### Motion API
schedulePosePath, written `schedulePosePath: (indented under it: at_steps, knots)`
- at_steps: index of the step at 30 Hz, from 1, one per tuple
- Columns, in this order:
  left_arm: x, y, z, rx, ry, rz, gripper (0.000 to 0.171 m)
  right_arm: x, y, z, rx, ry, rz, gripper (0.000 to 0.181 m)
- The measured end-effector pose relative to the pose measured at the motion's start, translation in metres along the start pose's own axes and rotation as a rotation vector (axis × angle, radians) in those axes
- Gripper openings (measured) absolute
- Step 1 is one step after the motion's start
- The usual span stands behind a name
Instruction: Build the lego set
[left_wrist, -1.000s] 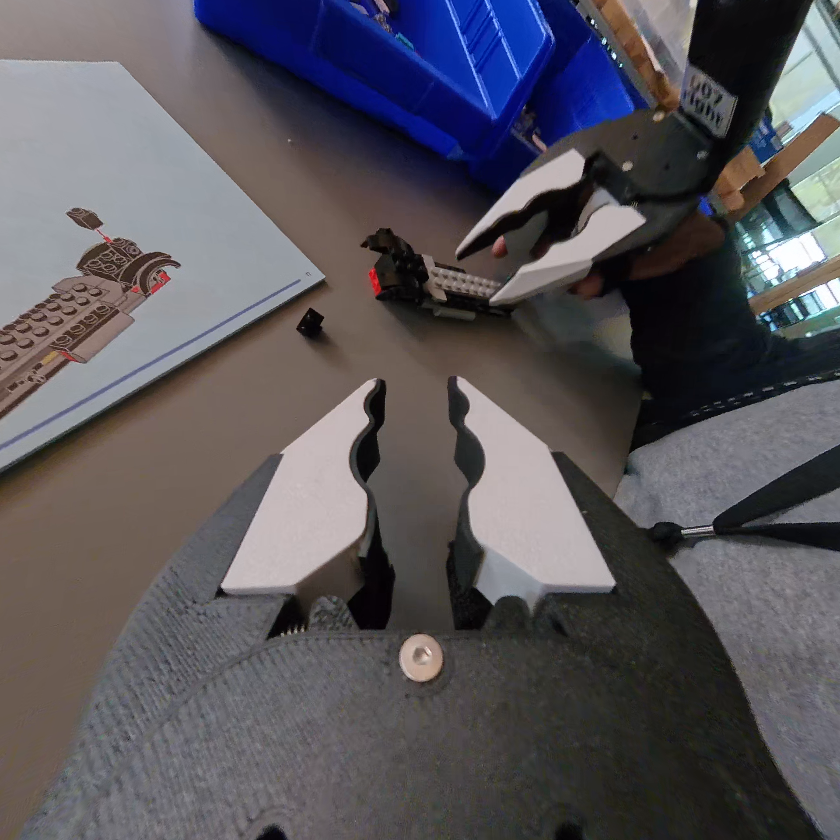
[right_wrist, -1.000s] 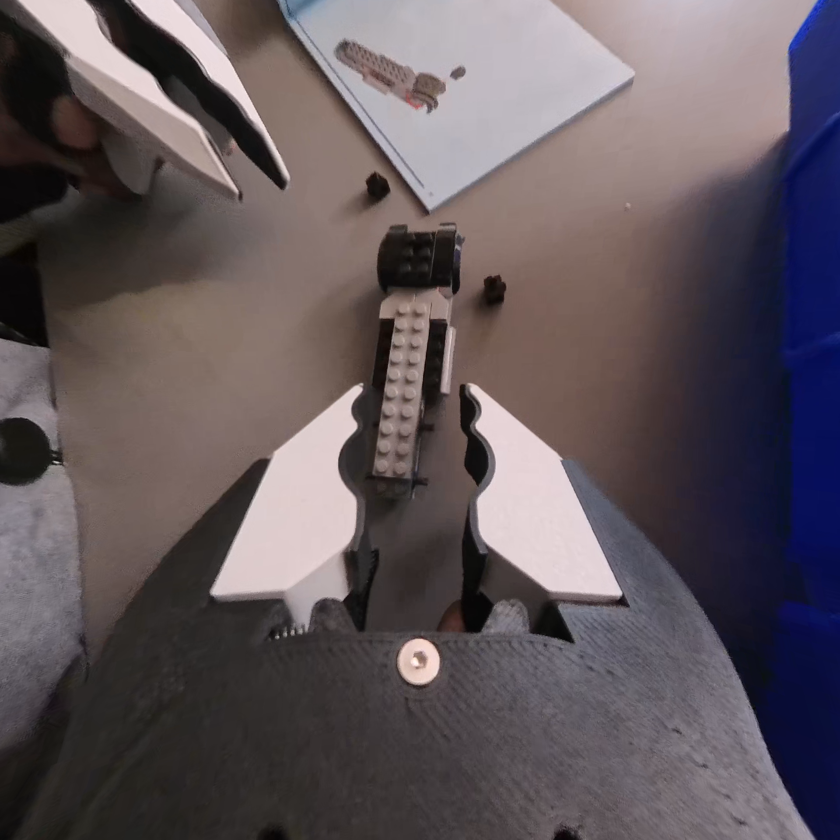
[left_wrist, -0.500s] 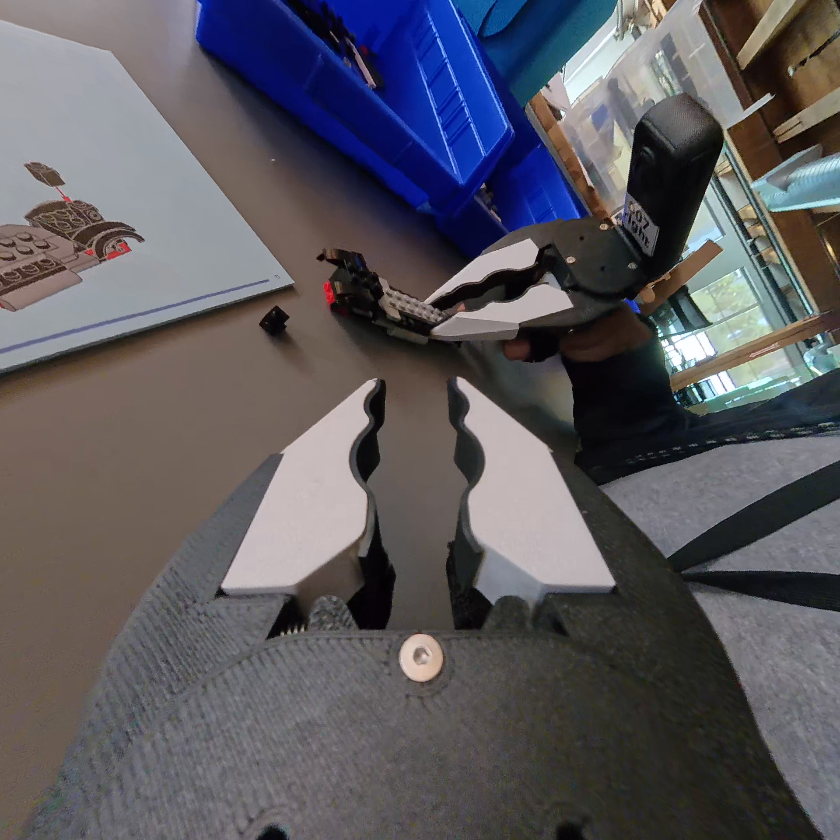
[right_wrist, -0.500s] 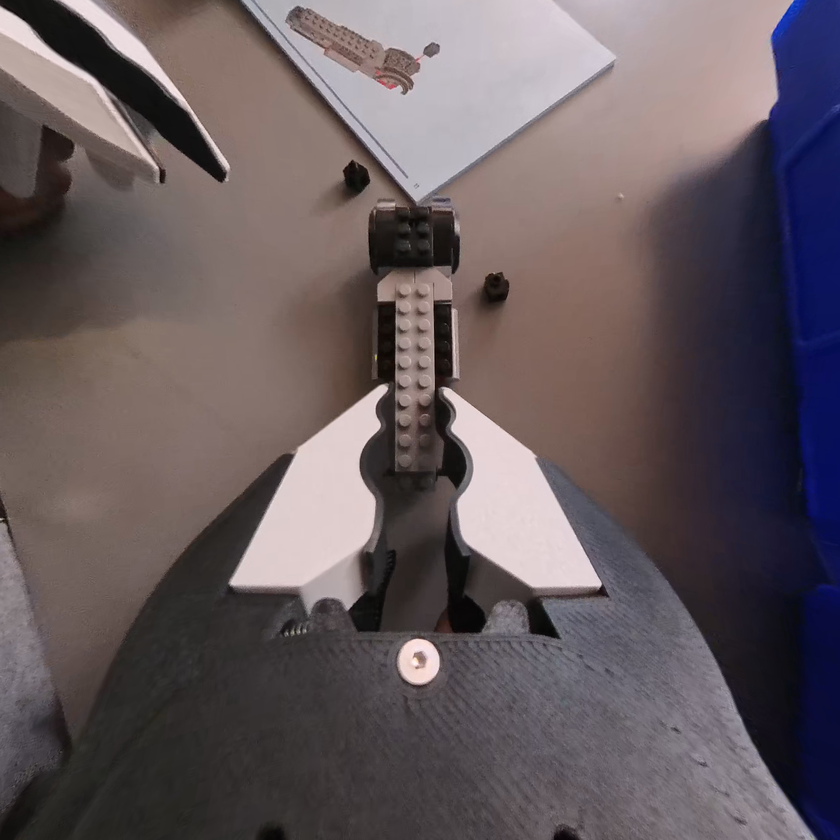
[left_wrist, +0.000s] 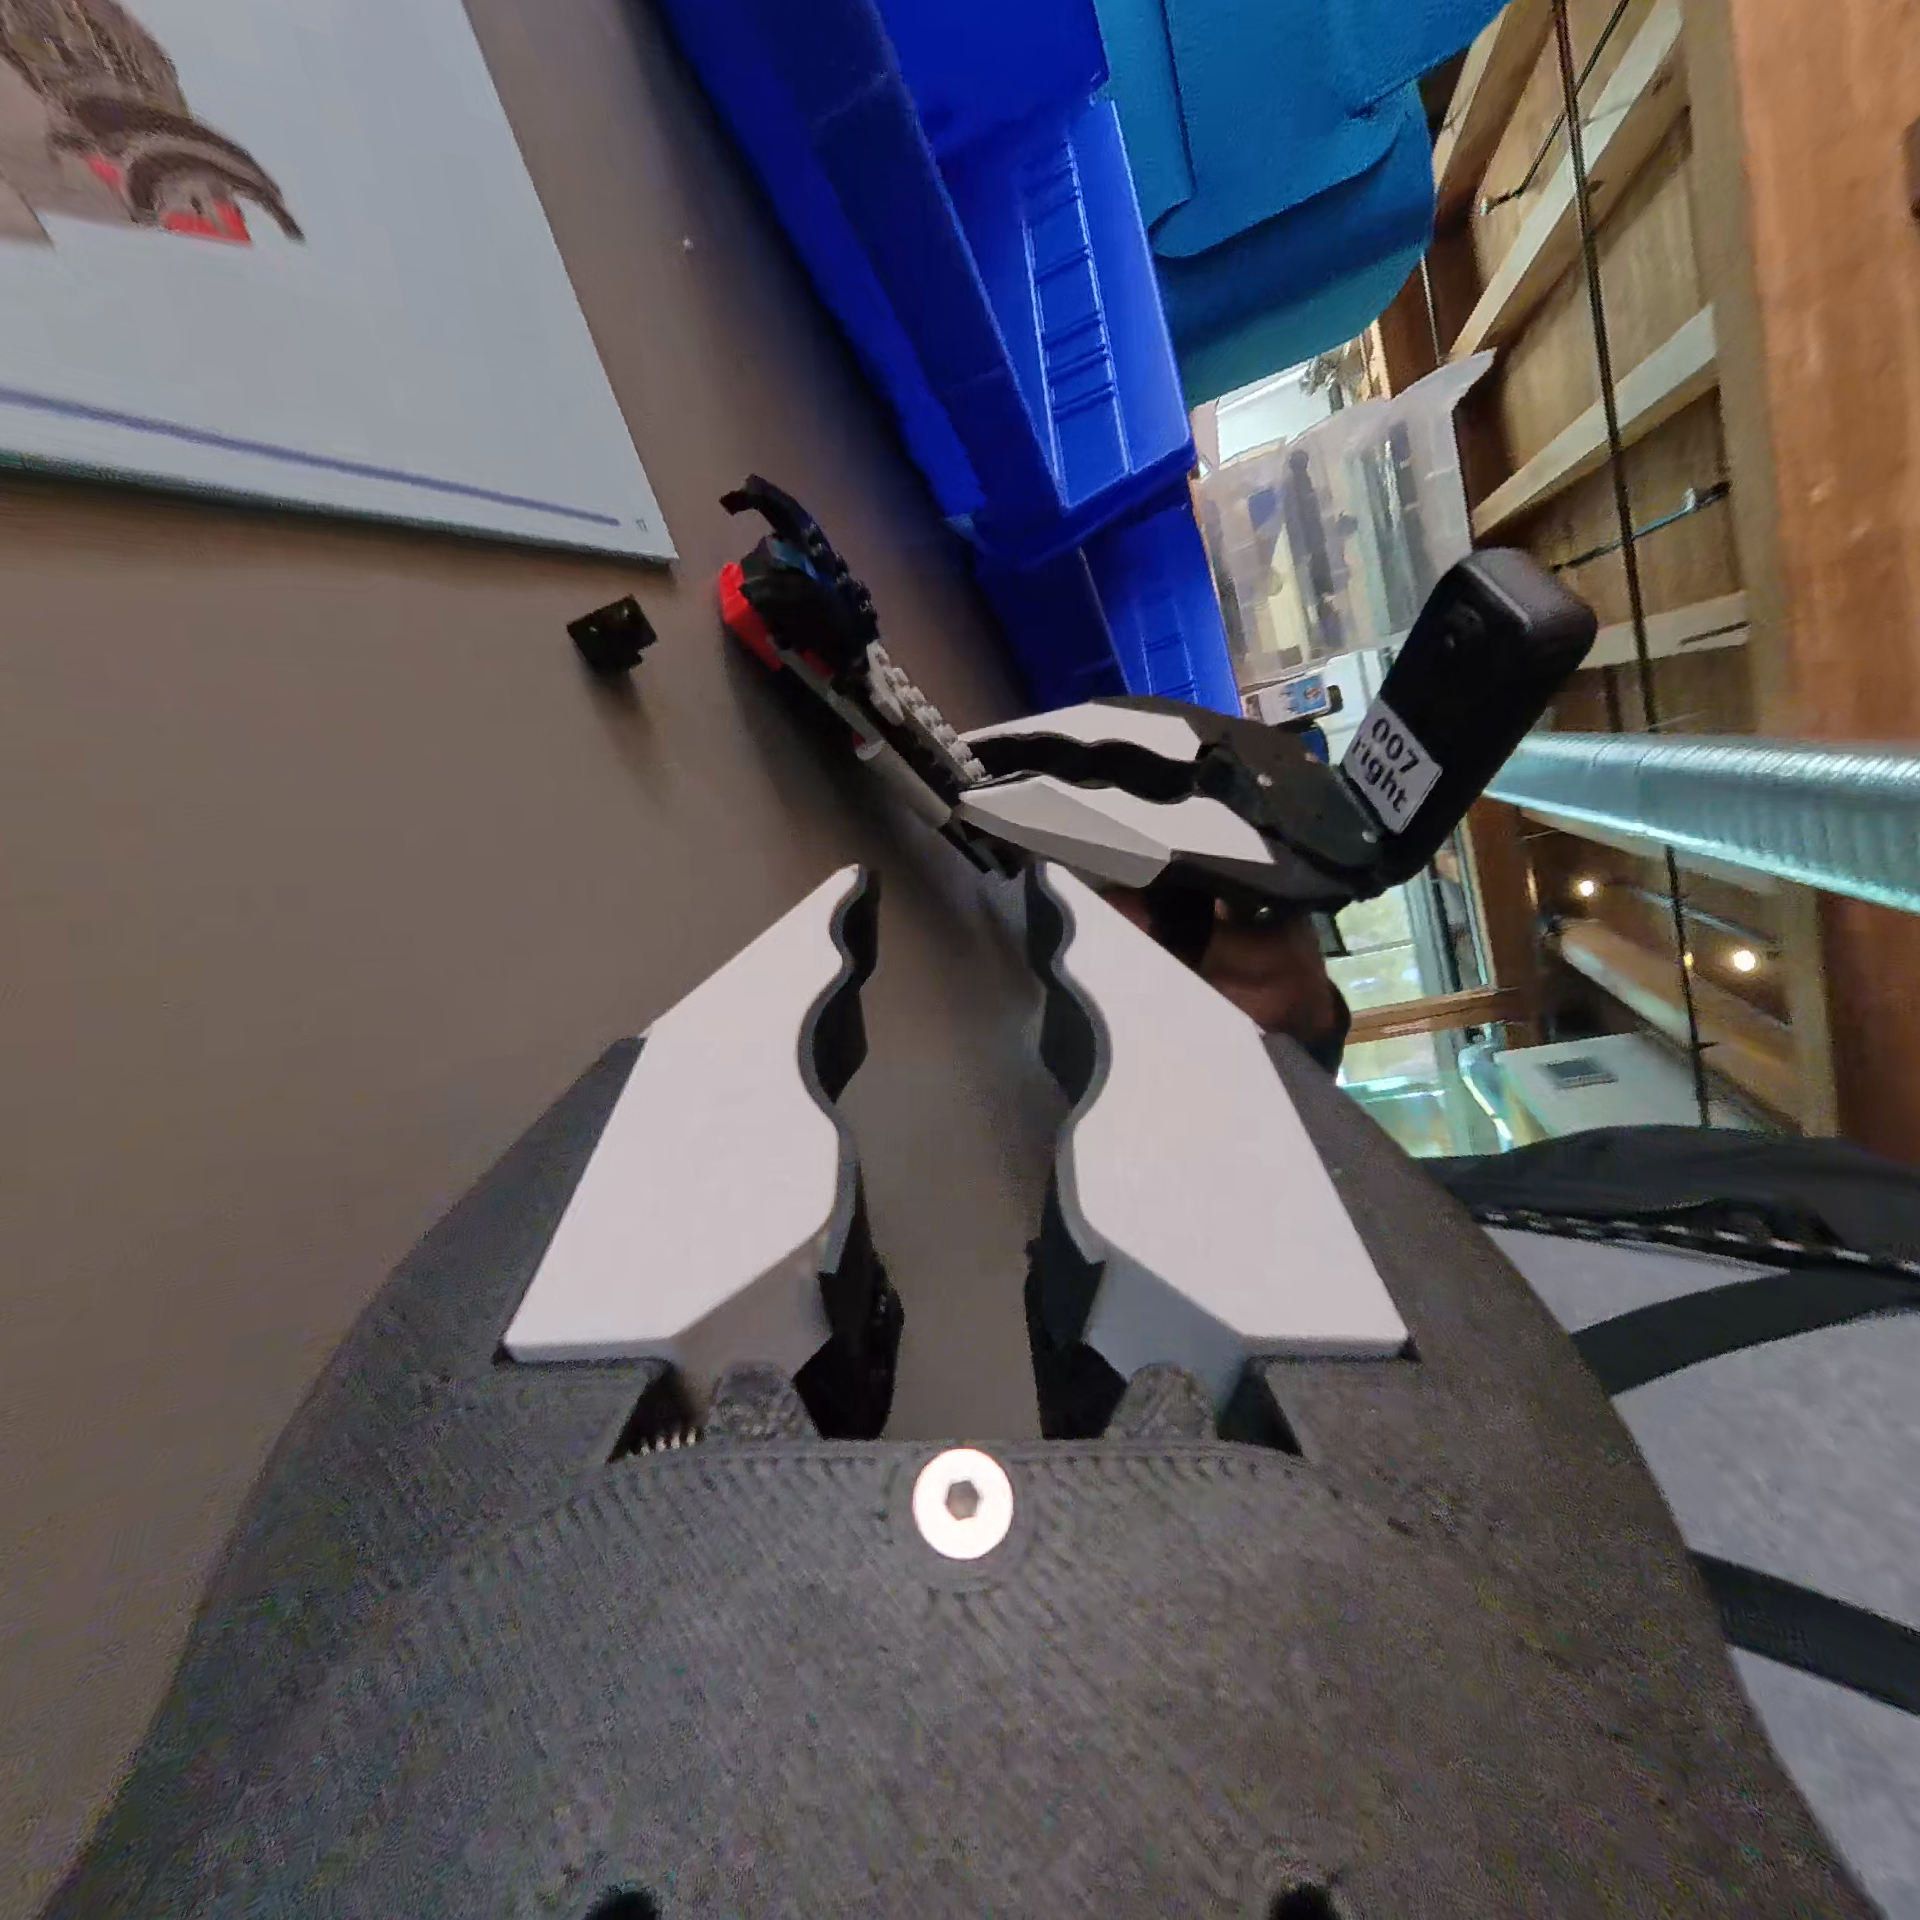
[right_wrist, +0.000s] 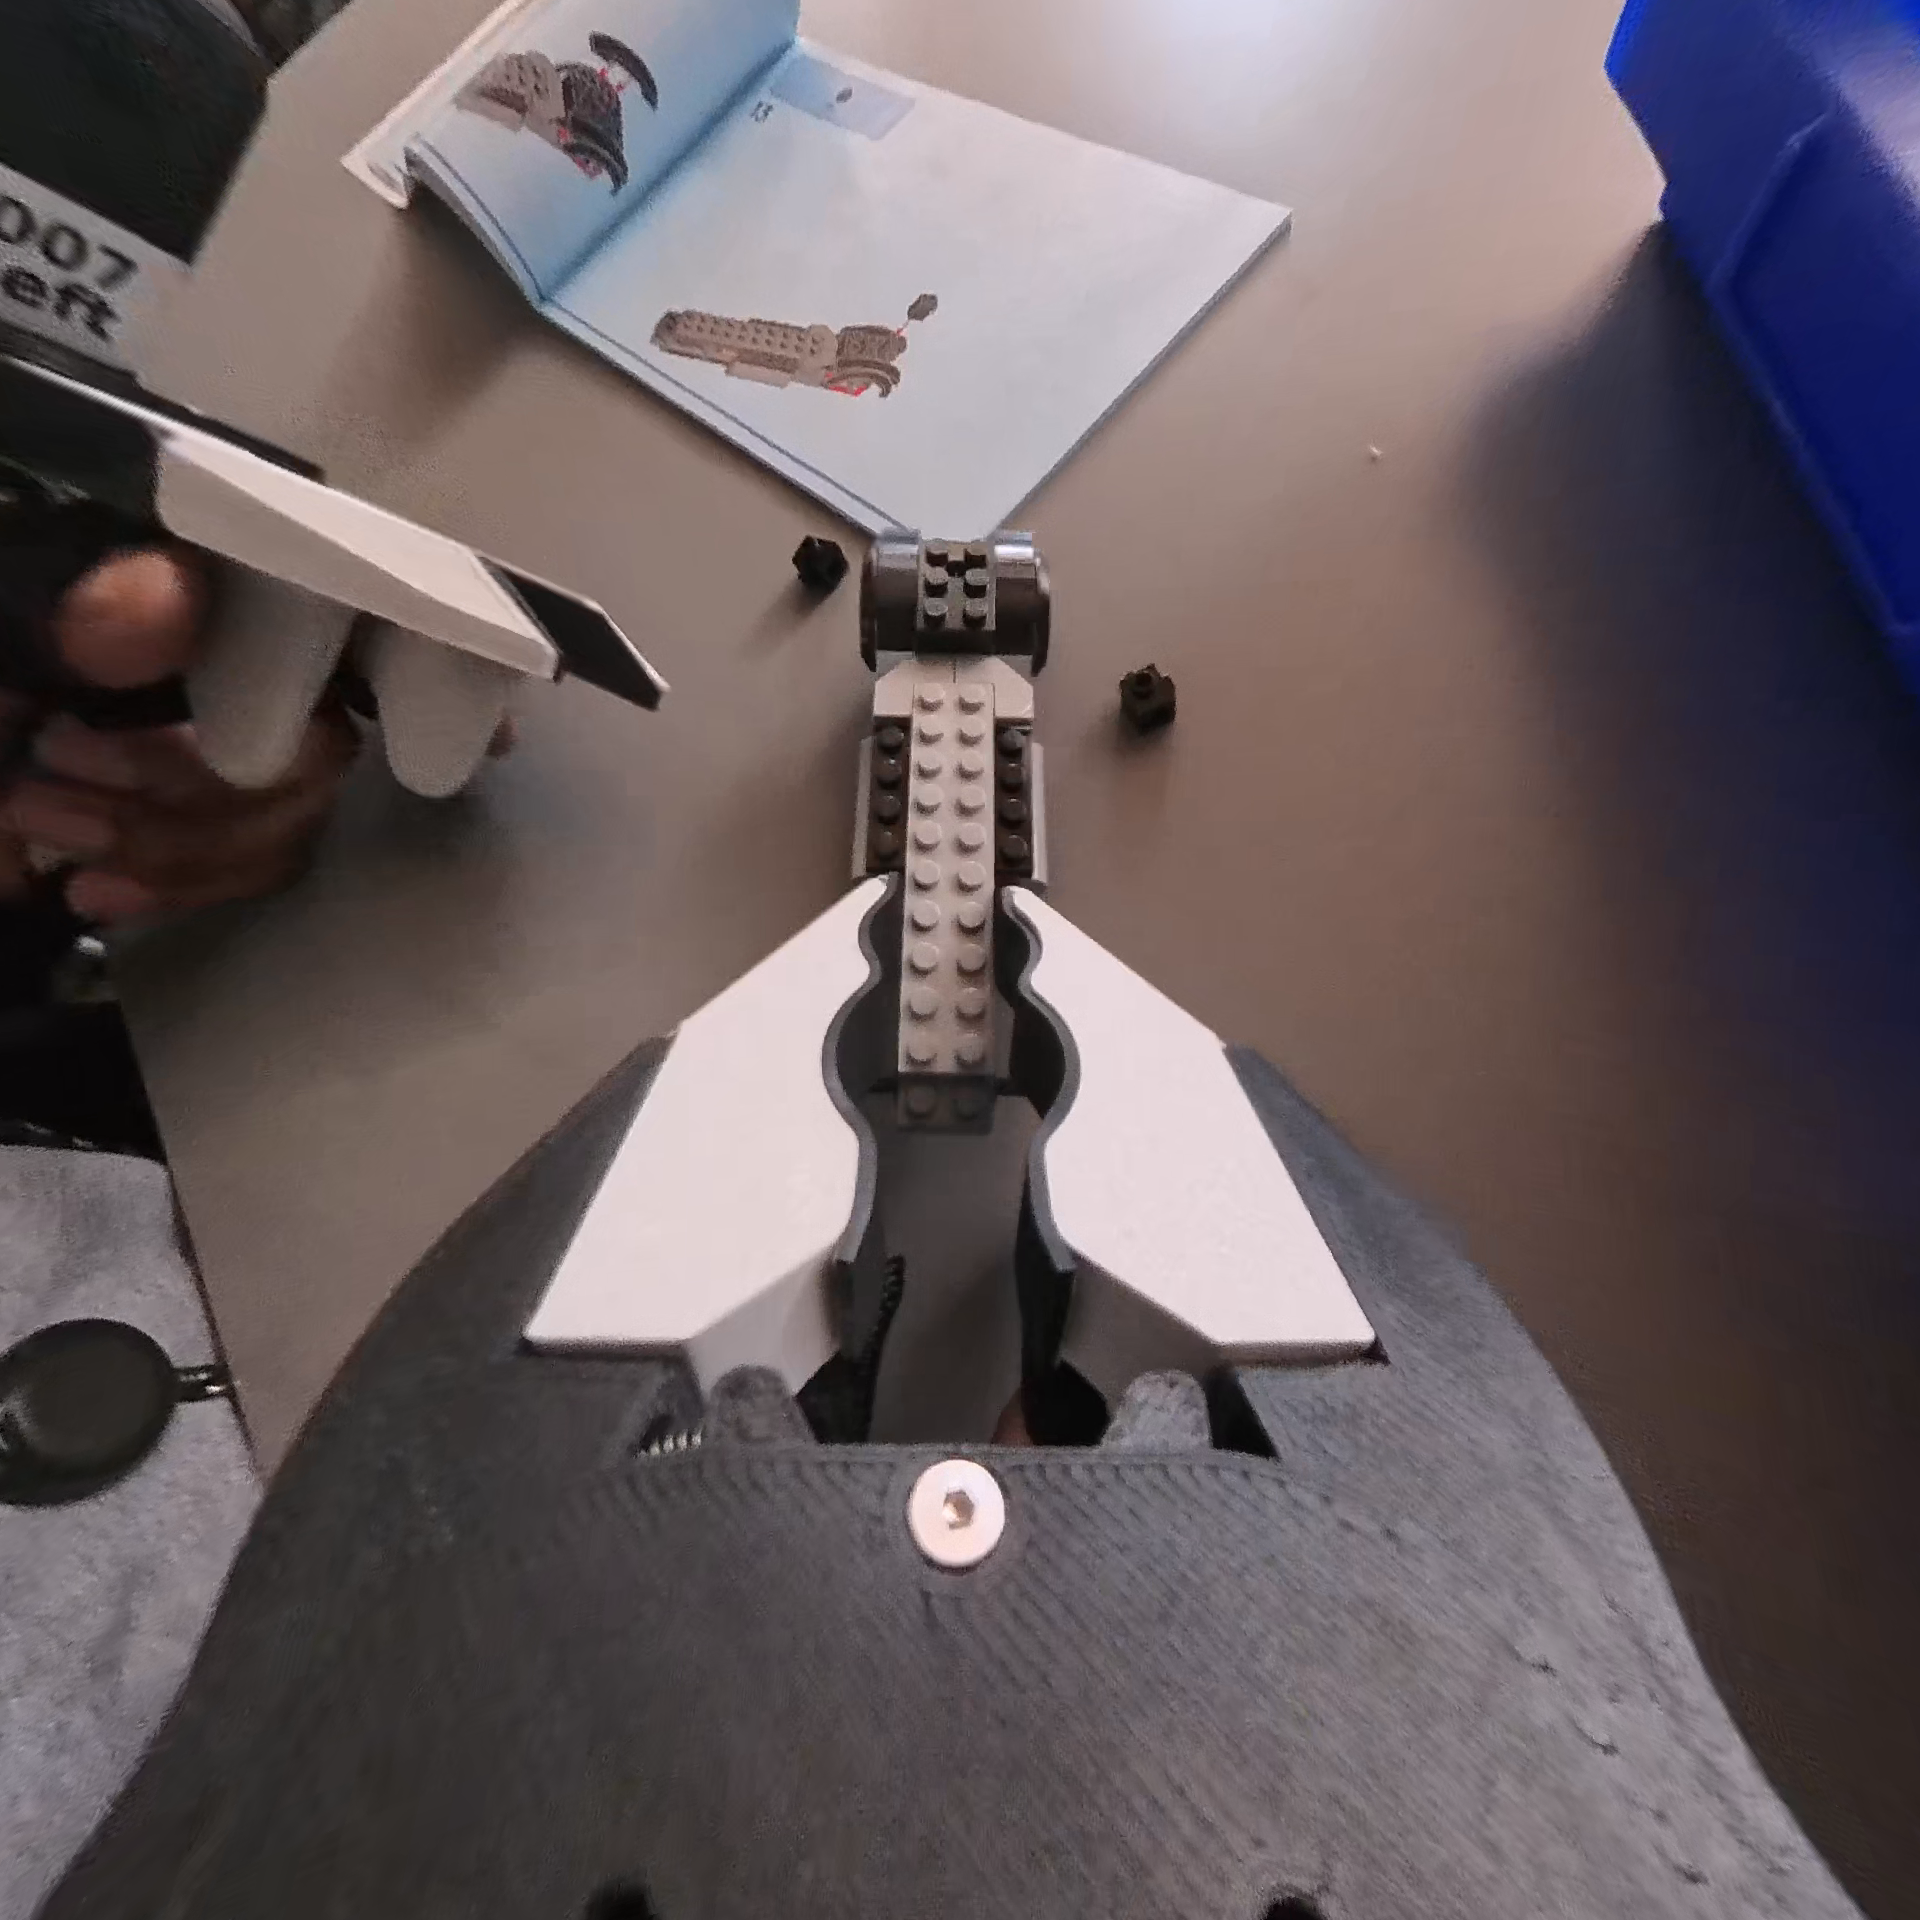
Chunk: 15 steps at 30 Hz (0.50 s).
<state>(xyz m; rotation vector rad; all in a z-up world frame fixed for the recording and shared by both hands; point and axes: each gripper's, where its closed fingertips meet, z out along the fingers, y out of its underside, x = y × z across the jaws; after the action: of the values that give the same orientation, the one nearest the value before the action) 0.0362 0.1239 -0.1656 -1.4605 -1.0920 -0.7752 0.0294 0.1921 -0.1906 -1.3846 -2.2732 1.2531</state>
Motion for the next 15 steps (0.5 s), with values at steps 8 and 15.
schedulePosePath:
  at_steps: [8, 15]
  knots:
    - [0.003, 0.009, 0.022, -0.001, 0.025, -0.136, 0.031, -0.016, -0.003, 0.002, 0.059, 0.002, 0.049, 0.018]
    - [0.003, 0.004, 0.029, 0.033, 0.006, -0.194, 0.038, -0.031, -0.008, -0.001, 0.108, -0.020, 0.069, 0.018]
